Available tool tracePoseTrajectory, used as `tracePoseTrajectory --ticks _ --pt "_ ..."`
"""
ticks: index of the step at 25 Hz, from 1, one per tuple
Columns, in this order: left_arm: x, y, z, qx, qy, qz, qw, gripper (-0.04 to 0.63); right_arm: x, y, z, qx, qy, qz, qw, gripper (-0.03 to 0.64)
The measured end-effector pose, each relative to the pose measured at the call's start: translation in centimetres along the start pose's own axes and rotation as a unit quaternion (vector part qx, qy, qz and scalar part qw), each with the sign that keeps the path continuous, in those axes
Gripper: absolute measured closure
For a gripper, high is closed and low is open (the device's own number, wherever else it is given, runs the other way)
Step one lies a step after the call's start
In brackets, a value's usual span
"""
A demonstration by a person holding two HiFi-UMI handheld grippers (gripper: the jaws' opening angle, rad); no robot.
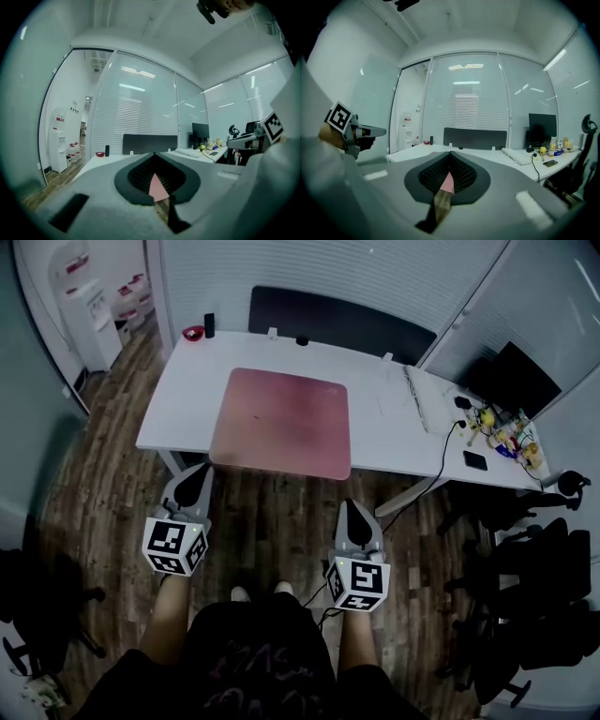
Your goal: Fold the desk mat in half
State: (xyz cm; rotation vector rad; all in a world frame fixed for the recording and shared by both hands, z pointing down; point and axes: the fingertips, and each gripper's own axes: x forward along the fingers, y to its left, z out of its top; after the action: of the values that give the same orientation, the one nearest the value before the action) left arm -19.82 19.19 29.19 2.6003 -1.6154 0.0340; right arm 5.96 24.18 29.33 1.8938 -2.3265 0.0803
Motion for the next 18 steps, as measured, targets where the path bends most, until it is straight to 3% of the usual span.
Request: tracePoseTrajectory --ticks 18 --pt "0.5 1.0 -1.1 -0.002 0.013 -0.013 0.9998 0.595 0.1 -0.3 -1.3 0.013 0.007 -0.009 1.0 0.614"
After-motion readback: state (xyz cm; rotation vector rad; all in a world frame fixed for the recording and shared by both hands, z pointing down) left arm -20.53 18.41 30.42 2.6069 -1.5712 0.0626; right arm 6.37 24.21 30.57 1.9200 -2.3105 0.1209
